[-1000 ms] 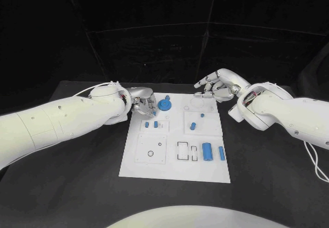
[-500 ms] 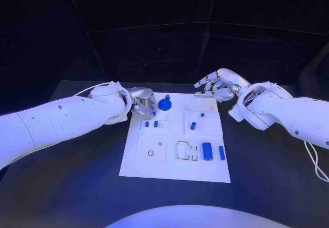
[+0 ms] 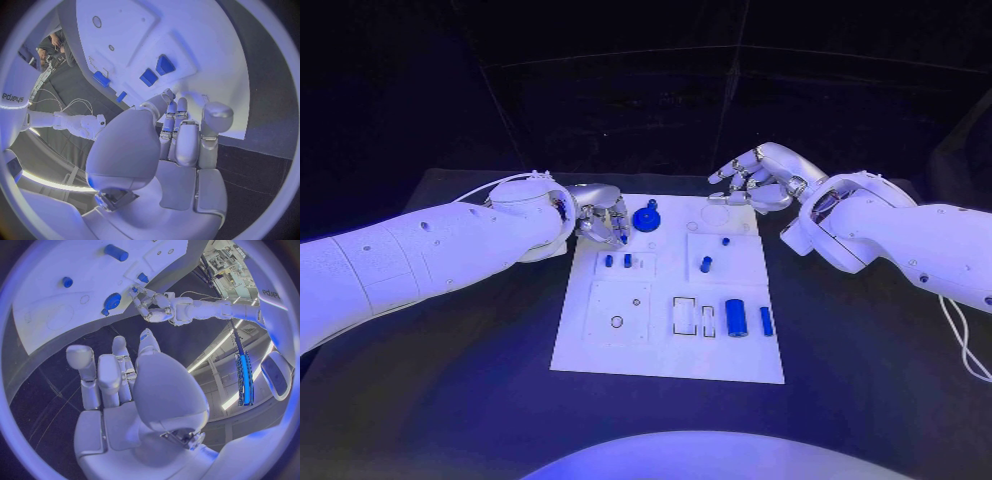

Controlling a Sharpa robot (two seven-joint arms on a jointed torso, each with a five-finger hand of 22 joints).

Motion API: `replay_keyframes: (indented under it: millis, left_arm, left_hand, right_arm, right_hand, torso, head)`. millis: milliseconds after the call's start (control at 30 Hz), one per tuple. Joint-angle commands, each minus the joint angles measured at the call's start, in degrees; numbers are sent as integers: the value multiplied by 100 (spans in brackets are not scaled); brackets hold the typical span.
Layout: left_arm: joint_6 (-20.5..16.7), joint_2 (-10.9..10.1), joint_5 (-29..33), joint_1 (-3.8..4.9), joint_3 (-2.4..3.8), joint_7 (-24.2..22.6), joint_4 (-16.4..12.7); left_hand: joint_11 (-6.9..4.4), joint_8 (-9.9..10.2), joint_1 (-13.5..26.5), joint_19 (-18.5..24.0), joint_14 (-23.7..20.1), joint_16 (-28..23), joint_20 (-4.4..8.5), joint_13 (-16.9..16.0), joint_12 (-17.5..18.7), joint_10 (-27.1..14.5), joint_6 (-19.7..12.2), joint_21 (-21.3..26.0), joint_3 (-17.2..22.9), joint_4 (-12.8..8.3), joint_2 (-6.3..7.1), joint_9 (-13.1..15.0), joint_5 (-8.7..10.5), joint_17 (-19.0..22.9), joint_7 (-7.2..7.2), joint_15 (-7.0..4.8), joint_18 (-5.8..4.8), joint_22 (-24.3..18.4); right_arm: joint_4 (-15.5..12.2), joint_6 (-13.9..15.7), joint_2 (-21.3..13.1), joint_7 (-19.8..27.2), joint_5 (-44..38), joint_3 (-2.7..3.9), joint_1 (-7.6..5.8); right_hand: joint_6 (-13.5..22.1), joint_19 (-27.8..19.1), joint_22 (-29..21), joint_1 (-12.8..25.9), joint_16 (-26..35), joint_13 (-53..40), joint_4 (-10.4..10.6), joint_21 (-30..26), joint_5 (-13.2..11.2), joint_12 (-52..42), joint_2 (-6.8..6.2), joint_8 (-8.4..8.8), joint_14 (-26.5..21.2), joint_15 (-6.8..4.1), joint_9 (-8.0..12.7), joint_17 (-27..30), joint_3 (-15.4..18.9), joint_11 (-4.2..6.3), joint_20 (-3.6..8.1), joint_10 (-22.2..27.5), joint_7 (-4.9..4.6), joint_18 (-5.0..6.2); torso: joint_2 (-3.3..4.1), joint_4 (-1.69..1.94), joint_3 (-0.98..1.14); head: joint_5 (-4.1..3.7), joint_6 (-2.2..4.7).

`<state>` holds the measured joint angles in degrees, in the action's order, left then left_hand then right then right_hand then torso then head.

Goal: Assemble the parts on the task board

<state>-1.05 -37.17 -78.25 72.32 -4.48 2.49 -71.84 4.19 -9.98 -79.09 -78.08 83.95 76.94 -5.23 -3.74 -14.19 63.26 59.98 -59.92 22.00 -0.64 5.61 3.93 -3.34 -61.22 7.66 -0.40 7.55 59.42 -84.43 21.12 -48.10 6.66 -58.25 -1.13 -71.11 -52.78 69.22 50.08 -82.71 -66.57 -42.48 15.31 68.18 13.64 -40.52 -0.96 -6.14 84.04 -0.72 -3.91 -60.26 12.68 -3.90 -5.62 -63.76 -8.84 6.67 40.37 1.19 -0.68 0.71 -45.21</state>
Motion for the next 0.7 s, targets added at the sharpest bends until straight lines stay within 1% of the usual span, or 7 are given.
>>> replay_keyframes:
  millis: [33, 133, 200, 367, 600, 700]
  left_arm:
    - [-11, -2, 21, 4, 3, 1, -14]
    - [-4, -2, 21, 3, 3, 6, -12]
    - [2, -3, 21, 2, 2, 11, -12]
    - [-9, -7, 21, 1, 2, 17, -13]
    - [-27, -30, 21, 0, 2, 33, -24]
    - [-45, -48, 21, 0, 2, 33, -35]
  left_hand:
    - [31, 42, 66, -45, 56, -2, -14, -2, 45, 1, -9, -30, 36, 7, 43, -12, 27, 13, 36, 4, -60, 12]
    - [54, 108, 108, -39, 52, -7, -28, -2, 88, -29, -84, -25, 23, 12, 96, -24, 26, 33, 64, 21, -61, 14]
    - [75, 187, 130, -35, 47, -12, -42, -4, 123, -48, -179, -25, 20, 11, 132, -33, 27, 54, 95, 37, -62, 21]
    - [93, 299, 148, -32, 44, -13, -60, -10, 158, -50, -301, -26, 20, 7, 168, -35, 27, 73, 122, 54, -61, 33]
    - [101, 336, 149, -36, 40, -19, -66, -12, 168, -47, -335, -40, 21, 1, 181, -34, 26, 91, 137, 59, -64, 51]
    - [102, 342, 148, -36, 40, -19, -67, -12, 170, -47, -340, -40, 22, 0, 183, -34, 26, 94, 140, 60, -64, 51]
  right_arm:
    - [-2, -28, 5, 36, 14, 3, -9]
    - [2, -32, 7, 32, 14, 3, -9]
    - [5, -35, 7, 28, 14, 3, -9]
    - [9, -38, 7, 23, 14, 3, -9]
    - [29, -60, 5, -20, 13, 3, -9]
    - [52, -87, 1, -68, 9, 3, -9]
  right_hand:
    - [47, -32, -6, 2, 14, 7, 5, -20, 7, 18, 44, -8, -32, 4, -6, -4, 21, 6, 7, 44, -5, 100]
    - [47, -32, -6, 2, 14, 7, 5, -20, 7, 18, 44, -8, -32, 4, -6, -4, 21, 6, 7, 44, -5, 100]
    - [47, -32, -6, 2, 14, 7, 5, -20, 7, 18, 44, -8, -32, 4, -6, -4, 21, 6, 7, 44, -5, 100]
    - [47, -32, -6, 2, 14, 7, 5, -20, 7, 18, 44, -8, -32, 4, -6, -4, 21, 6, 7, 44, -5, 100]
    - [52, -44, -40, 1, 37, 16, 3, -43, -1, 16, 49, -11, -35, 4, -6, 17, 31, 6, 7, 45, -6, 106]
    - [53, -83, -119, -5, 77, 30, -2, -92, -11, 28, 48, -14, -49, 6, -6, 59, 39, 3, 6, 64, -7, 119]
  torso:
    - [1, 1, -2]
    - [-1, 0, 0]
    - [-2, -1, 0]
    - [0, -1, 1]
    - [-2, -2, 0]
    - [0, 0, -4]
  head:
    - [-3, -2]
    - [-3, -3]
    - [-3, -4]
    - [-4, -4]
    - [-4, -5]
    - [-10, -1]
